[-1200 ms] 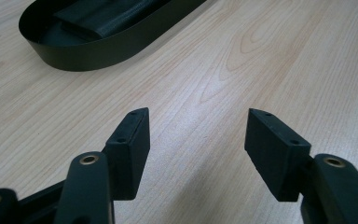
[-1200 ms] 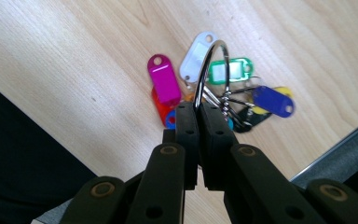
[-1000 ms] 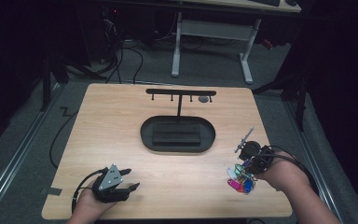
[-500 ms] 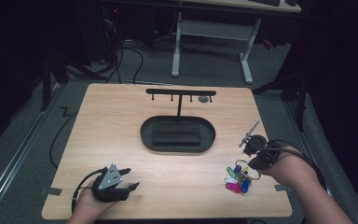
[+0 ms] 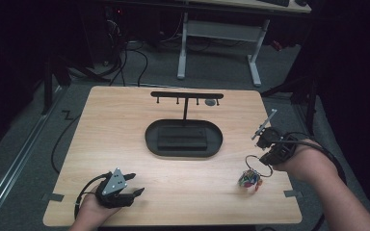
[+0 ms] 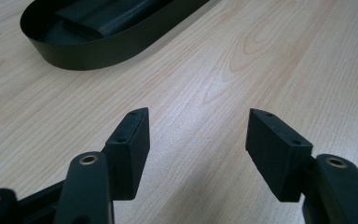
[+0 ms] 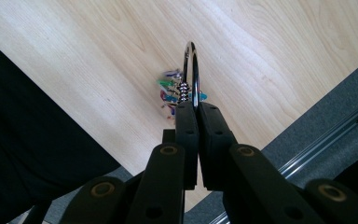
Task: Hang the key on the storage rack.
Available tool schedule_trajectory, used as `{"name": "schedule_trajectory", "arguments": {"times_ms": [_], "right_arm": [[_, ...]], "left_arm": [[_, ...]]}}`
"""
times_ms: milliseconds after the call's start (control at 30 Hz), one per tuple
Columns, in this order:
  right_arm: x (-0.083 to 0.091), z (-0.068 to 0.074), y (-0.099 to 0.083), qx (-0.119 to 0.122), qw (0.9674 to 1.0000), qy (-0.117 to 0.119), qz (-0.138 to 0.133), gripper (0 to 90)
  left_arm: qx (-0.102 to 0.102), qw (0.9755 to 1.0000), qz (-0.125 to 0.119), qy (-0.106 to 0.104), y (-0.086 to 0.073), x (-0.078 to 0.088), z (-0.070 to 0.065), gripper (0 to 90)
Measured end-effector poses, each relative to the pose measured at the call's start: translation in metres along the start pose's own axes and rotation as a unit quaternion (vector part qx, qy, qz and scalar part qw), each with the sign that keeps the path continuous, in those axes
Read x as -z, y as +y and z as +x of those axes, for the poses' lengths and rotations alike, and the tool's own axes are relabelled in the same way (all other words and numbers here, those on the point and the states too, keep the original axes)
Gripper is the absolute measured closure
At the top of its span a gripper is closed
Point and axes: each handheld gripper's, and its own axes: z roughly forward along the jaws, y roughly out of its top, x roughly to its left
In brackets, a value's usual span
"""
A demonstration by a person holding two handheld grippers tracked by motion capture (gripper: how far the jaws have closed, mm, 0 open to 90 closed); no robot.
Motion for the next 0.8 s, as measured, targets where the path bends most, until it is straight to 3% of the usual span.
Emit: {"name": "schedule_trajectory", "arguments": {"times_ms": [800], "right_arm": [[0.02,-0.017,0.041,-0.008,0.9996,0.013,-0.025,88.3]], "left_arm": [[0.007,1.0,-0.004,0.003,-0.003,0.004,0.002,40.4]]}}
